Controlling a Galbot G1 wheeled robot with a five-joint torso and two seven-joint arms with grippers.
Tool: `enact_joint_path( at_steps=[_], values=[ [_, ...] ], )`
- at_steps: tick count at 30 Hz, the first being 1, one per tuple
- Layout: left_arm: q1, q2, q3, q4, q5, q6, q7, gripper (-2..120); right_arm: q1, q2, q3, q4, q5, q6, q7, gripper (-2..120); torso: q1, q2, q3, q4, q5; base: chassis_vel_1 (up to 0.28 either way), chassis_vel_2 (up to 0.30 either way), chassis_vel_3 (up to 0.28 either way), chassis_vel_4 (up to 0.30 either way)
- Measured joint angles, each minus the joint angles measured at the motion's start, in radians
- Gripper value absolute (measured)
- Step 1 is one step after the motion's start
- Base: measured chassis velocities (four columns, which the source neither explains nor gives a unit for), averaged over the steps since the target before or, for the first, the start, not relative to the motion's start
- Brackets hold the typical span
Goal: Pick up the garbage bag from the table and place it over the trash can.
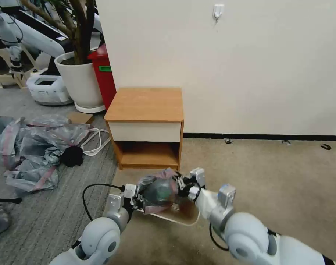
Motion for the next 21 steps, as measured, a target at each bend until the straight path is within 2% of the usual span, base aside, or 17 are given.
enact_joint_path(
  at_steps=[5,8,13,21],
  values=[
    [0.020,0.001,-0.011,-0.001,0.043,-0.031,0.052,1,0.056,-0.005,-0.021,-0.032,0.047,-0.051,0.044,0,0.000,0.000,0.000,0.0000,-0.0001,0.000,0.000,0.000,0.000],
    [0.038,0.001,-0.030,-0.001,0.074,-0.066,0.109,1,0.101,-0.003,-0.040,-0.064,0.082,-0.119,0.087,0,0.000,0.000,0.000,0.0000,-0.0001,0.000,0.000,0.000,0.000],
    [0.053,-0.001,-0.057,-0.002,0.086,-0.106,0.143,1,0.120,-0.003,-0.047,-0.097,0.094,-0.179,0.121,0,0.000,0.000,0.000,0.0000,-0.0001,0.000,0.000,0.000,0.000],
    [0.056,-0.013,-0.105,0.002,0.086,-0.129,0.153,1,0.097,-0.013,-0.020,-0.093,0.100,-0.209,0.138,0,0.000,0.000,0.000,0.0000,0.0000,0.000,0.000,0.000,0.000]
  ],
)
